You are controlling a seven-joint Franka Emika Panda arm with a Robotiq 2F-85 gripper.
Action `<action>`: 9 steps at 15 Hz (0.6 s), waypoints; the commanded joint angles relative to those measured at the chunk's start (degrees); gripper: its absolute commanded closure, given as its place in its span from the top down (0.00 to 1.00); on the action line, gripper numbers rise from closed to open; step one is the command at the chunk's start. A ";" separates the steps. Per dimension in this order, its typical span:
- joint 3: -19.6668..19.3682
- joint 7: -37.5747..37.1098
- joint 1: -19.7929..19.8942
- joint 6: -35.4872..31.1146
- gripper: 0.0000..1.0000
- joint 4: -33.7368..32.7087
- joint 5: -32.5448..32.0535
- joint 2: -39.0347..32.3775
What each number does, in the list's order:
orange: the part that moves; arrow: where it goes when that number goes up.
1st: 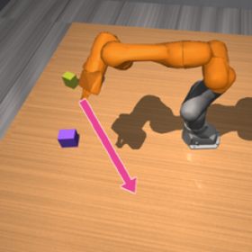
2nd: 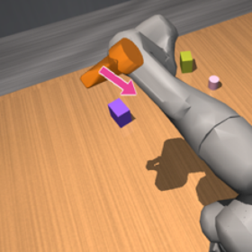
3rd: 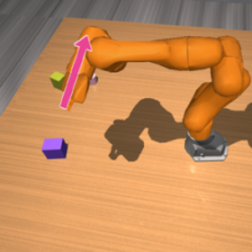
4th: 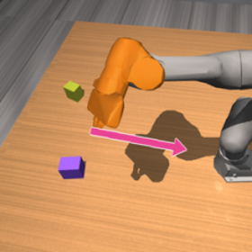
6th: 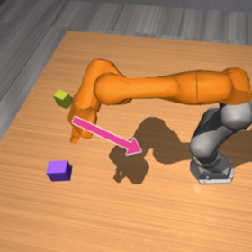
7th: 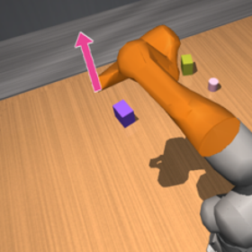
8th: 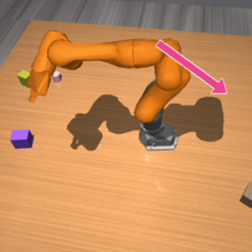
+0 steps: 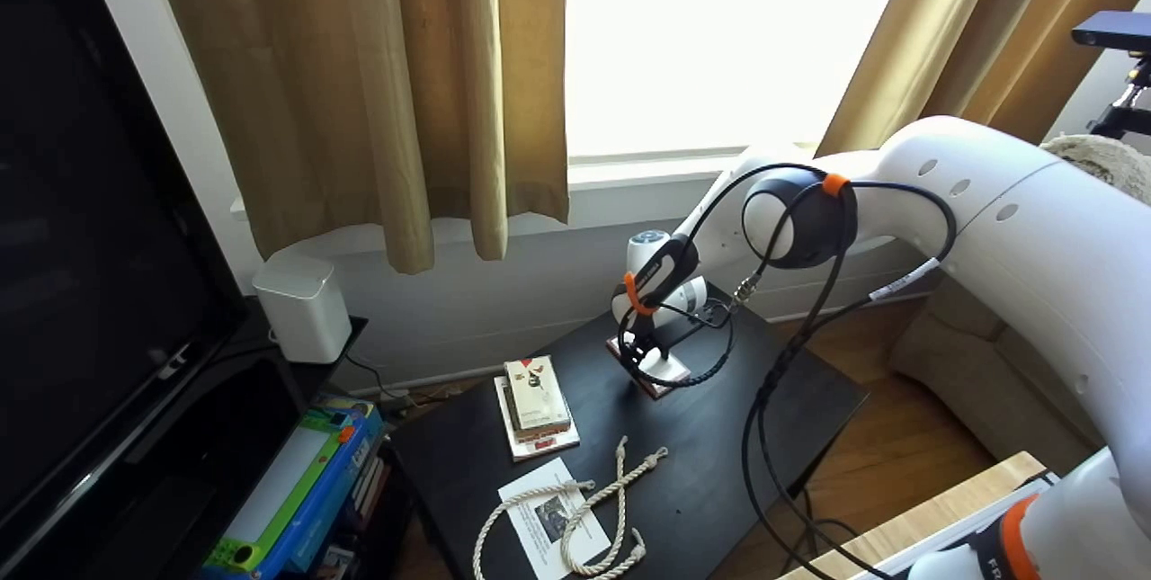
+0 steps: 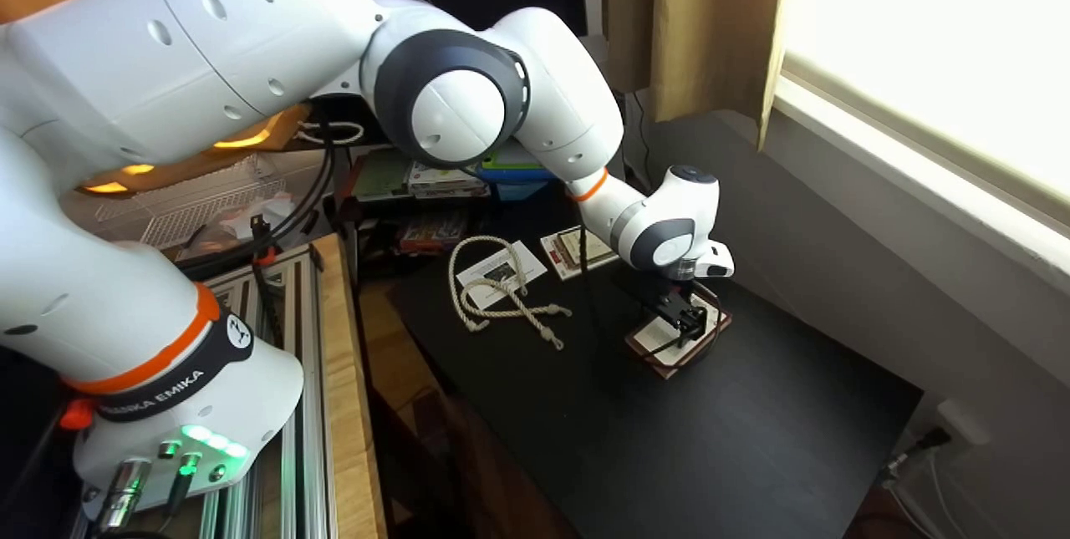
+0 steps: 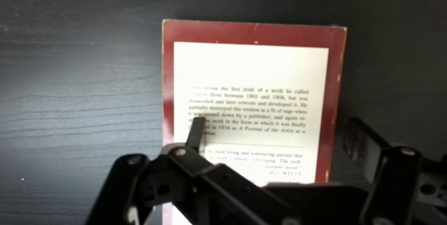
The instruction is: Pick up the book on the right and flip it to make the book cover face up
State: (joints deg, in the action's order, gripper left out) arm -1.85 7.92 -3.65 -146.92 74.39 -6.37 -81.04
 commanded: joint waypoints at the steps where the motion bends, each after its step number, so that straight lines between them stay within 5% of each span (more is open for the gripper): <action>1: 0.95 0.70 0.47 2.48 1.00 -4.77 -0.56 -3.79; 3: 0.74 0.70 0.52 3.84 1.00 -6.46 -0.60 -4.92; 5: 0.90 1.01 0.75 5.55 0.72 -8.41 -0.51 -6.23; 9: 1.75 1.22 0.77 8.77 0.44 -11.52 -0.21 -7.98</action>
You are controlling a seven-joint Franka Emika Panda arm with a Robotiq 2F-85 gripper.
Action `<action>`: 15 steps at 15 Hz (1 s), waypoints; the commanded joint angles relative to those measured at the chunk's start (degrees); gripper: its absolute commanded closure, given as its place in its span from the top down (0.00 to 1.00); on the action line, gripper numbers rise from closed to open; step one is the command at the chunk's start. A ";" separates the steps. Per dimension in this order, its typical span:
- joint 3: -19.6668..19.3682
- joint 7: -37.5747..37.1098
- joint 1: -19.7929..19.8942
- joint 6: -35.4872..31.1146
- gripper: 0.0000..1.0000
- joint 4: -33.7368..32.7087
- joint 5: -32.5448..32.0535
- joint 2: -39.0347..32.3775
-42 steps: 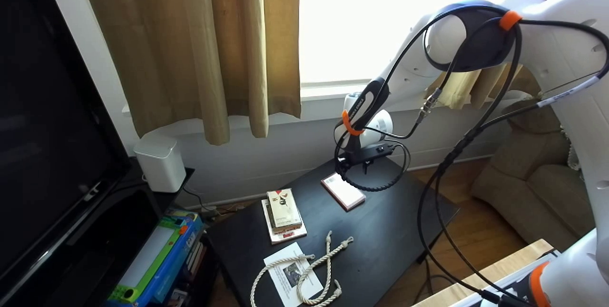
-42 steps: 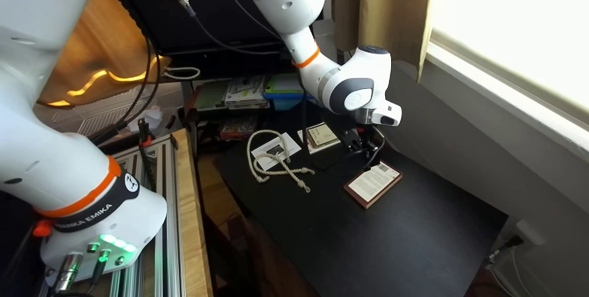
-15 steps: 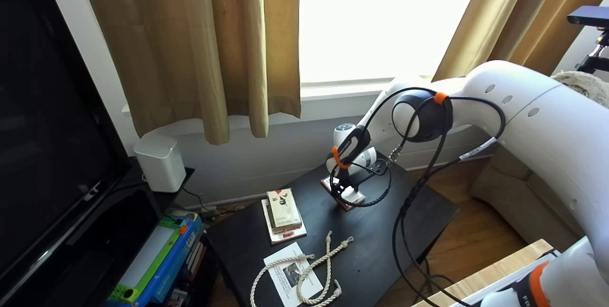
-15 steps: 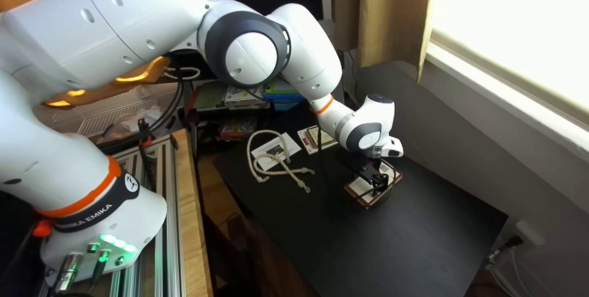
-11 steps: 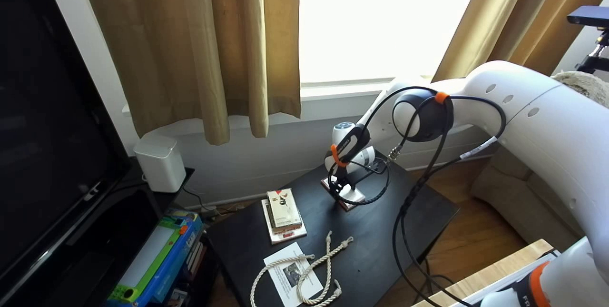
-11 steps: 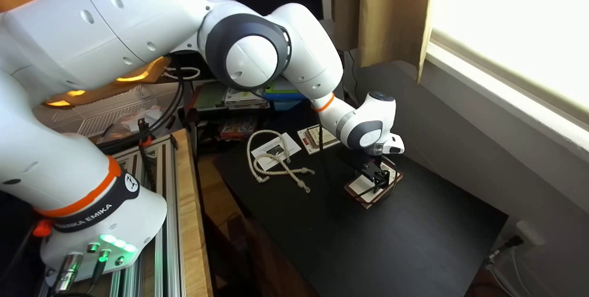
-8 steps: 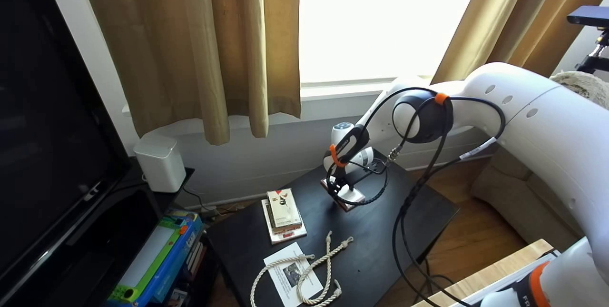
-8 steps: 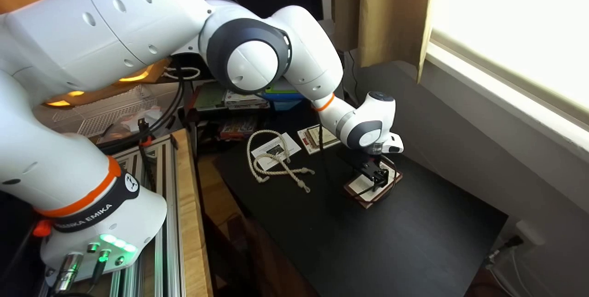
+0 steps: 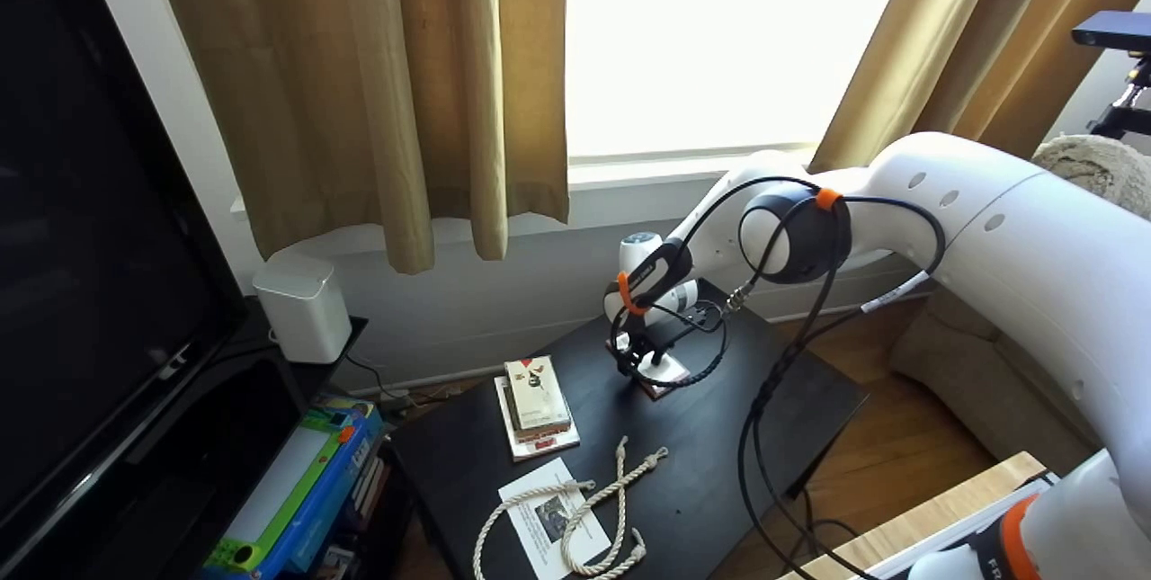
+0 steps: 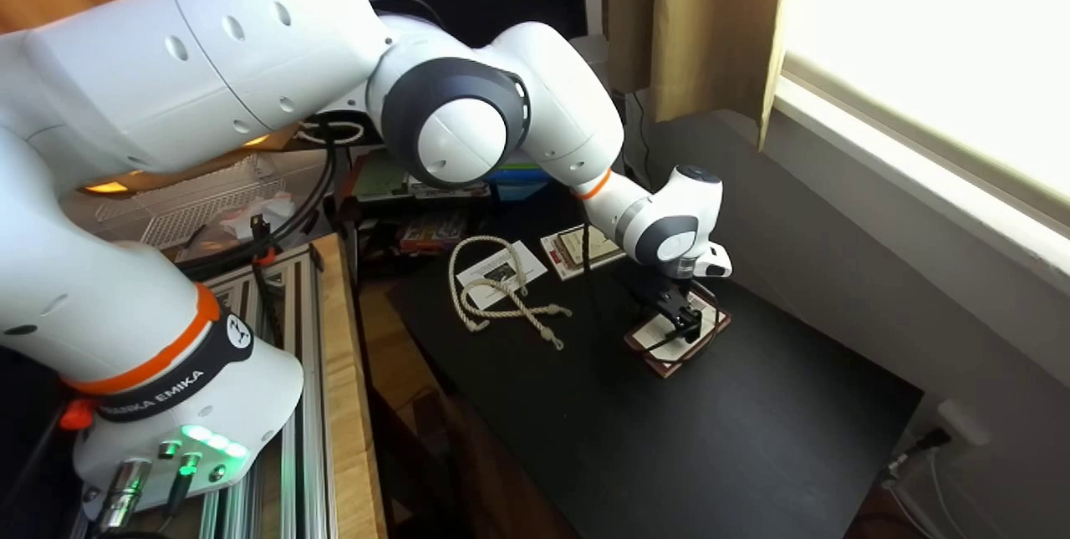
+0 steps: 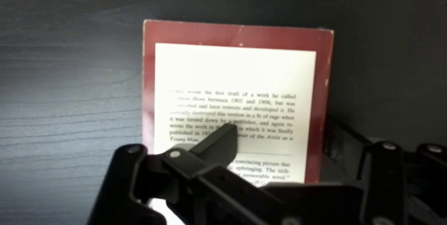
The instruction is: Pick up the book on the right and flip it to make the book cover face up
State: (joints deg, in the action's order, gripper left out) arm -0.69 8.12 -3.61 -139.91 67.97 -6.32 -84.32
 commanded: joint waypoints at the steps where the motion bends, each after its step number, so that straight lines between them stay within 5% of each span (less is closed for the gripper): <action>1: 0.72 0.91 0.67 2.46 0.35 -5.67 -0.21 -4.98; 2: 0.61 0.53 0.55 0.77 0.29 0.53 -0.40 -0.76; 6: 1.09 0.81 0.93 1.22 0.00 -1.17 -0.07 -1.67; 9: 1.34 0.88 1.19 1.44 0.00 -2.20 0.22 -1.63; 11: 1.57 0.88 1.34 0.62 0.25 -0.90 0.66 0.01; 15: 2.28 0.82 1.78 -1.31 0.53 1.31 1.11 3.77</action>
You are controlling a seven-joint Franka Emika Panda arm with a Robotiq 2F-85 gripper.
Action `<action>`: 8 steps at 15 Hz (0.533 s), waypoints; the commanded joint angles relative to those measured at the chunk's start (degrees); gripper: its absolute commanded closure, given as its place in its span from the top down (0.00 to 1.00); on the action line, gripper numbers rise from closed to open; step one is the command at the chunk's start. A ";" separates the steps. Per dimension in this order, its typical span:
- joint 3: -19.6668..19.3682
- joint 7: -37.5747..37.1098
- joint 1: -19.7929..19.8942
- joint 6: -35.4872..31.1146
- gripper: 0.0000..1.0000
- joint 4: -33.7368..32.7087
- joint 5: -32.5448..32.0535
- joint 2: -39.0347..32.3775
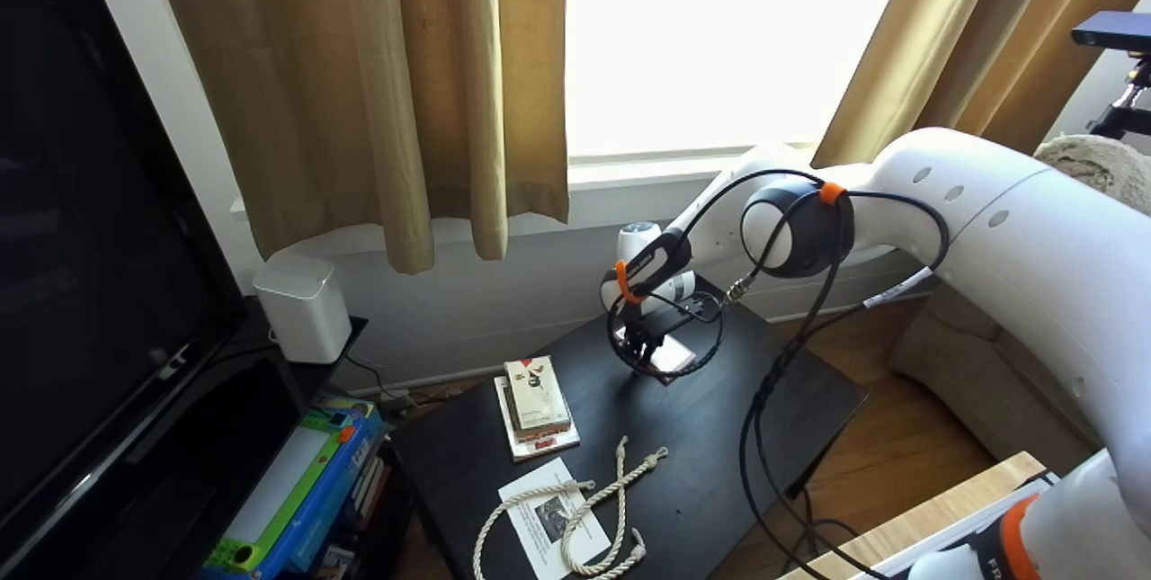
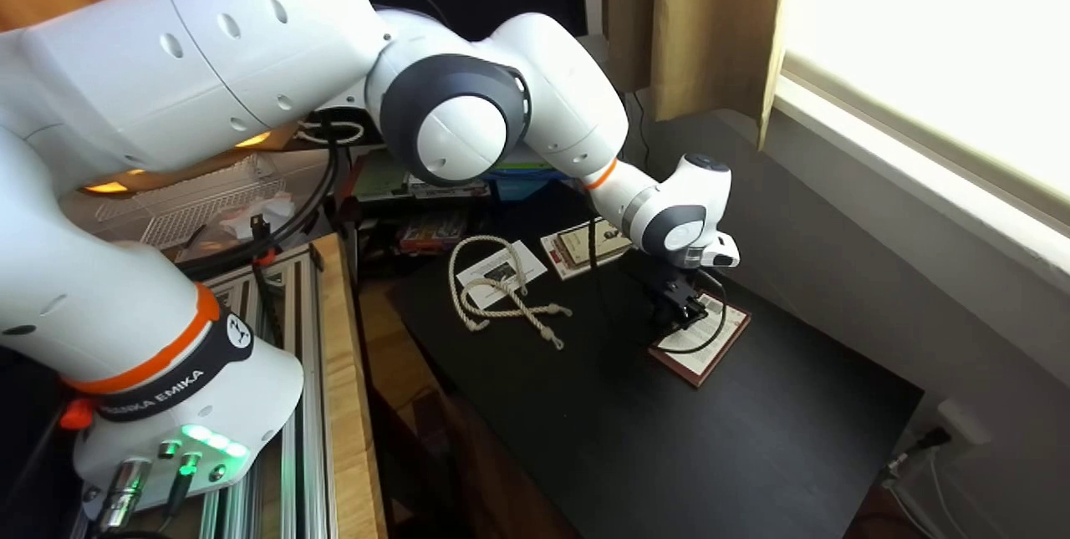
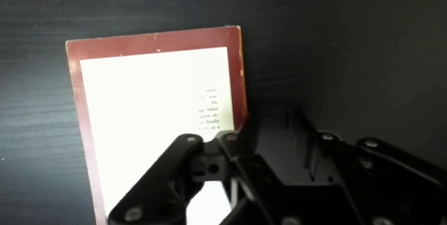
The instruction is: Pick up the book on the right and flip it to make the book cover face up
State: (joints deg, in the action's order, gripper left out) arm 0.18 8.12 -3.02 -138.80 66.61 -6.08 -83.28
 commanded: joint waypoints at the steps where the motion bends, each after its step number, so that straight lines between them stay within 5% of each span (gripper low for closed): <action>1: 1.76 0.95 1.37 -3.13 0.61 3.03 1.10 3.57; 6: 3.24 -0.88 3.22 -7.23 0.98 2.35 3.59 5.58; 8: 2.38 -3.16 3.65 -7.95 1.00 0.21 4.80 4.48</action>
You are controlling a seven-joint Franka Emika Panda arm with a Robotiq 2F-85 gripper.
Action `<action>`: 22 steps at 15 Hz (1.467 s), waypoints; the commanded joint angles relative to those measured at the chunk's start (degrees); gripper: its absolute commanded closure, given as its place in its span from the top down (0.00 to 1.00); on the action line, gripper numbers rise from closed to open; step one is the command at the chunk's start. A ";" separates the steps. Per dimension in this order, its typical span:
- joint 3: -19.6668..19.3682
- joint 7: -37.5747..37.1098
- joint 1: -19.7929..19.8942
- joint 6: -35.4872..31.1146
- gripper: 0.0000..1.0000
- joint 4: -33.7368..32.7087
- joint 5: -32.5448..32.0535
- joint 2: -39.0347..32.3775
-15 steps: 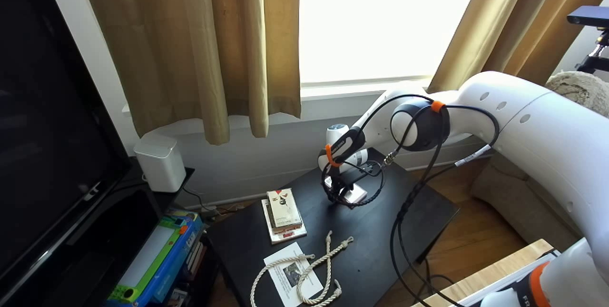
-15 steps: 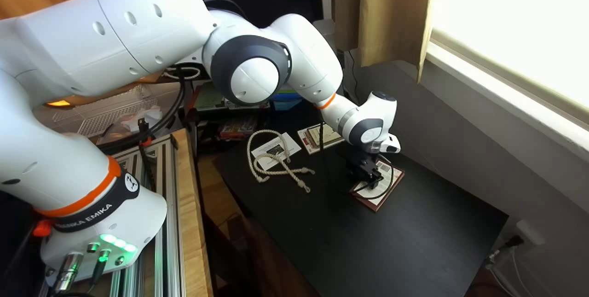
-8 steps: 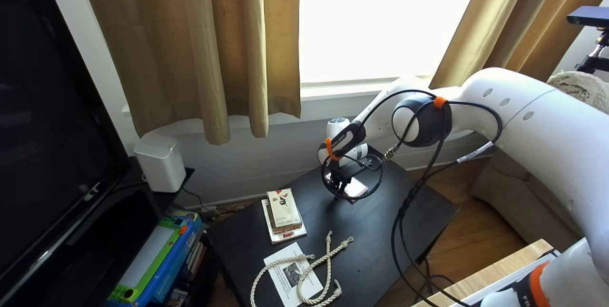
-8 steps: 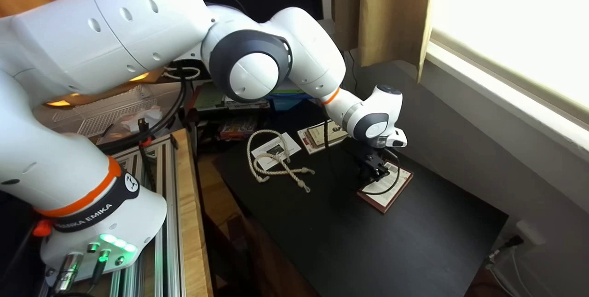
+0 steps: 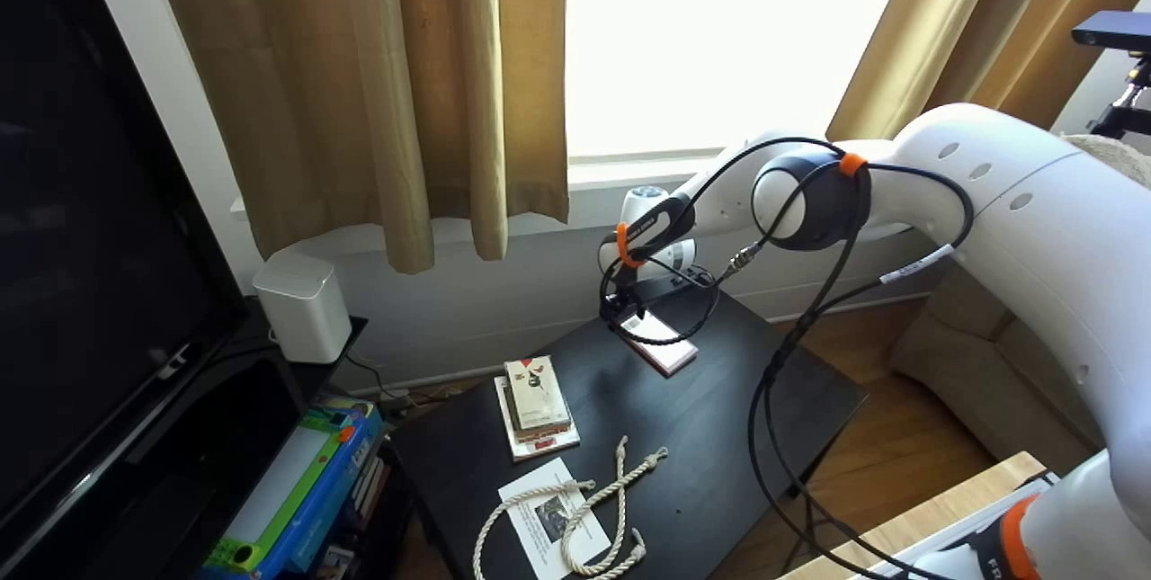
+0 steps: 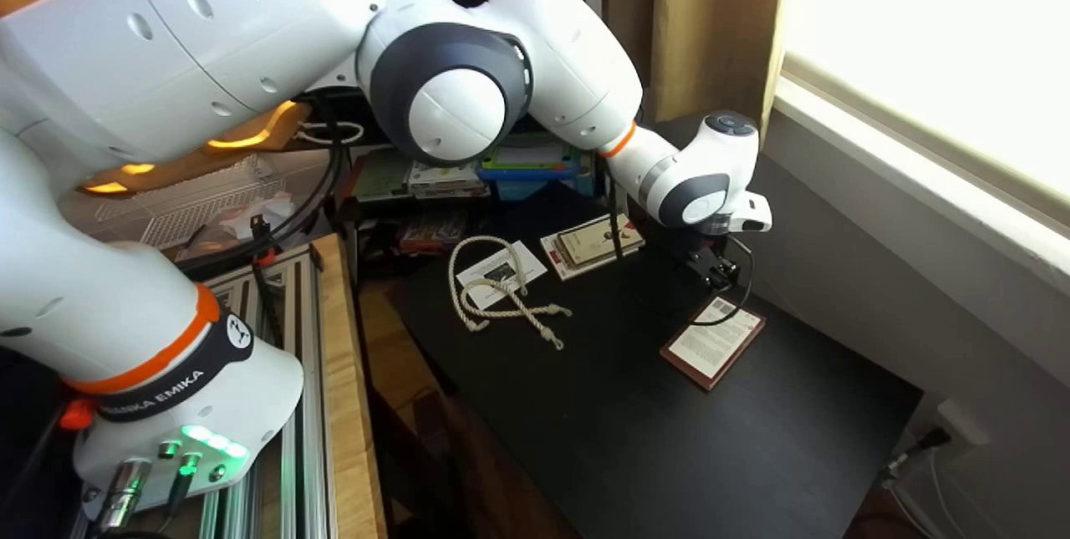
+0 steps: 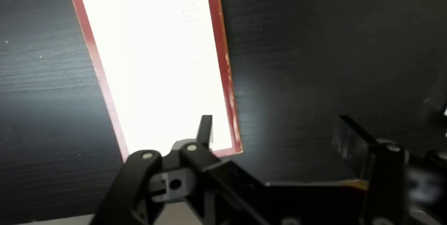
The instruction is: Pick up the book on the right and flip it to make the book cover face up
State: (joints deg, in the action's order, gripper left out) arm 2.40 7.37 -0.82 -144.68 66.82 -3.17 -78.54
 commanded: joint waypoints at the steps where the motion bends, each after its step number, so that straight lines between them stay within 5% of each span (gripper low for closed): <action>1: -0.27 -4.24 1.59 -2.03 1.00 -1.26 2.60 -1.07; 12: -2.99 -14.76 1.50 7.25 1.00 -17.37 4.63 -11.40; 13: -3.21 -14.26 1.26 5.68 1.00 -10.58 4.94 -6.91; 19: -5.68 -12.41 -0.99 4.14 1.00 -9.35 1.75 -7.20; 22: -3.85 -4.87 0.86 7.36 1.00 -9.07 0.21 -7.23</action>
State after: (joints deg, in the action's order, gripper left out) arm -2.24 -2.99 -1.13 -139.27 56.70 -1.44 -85.77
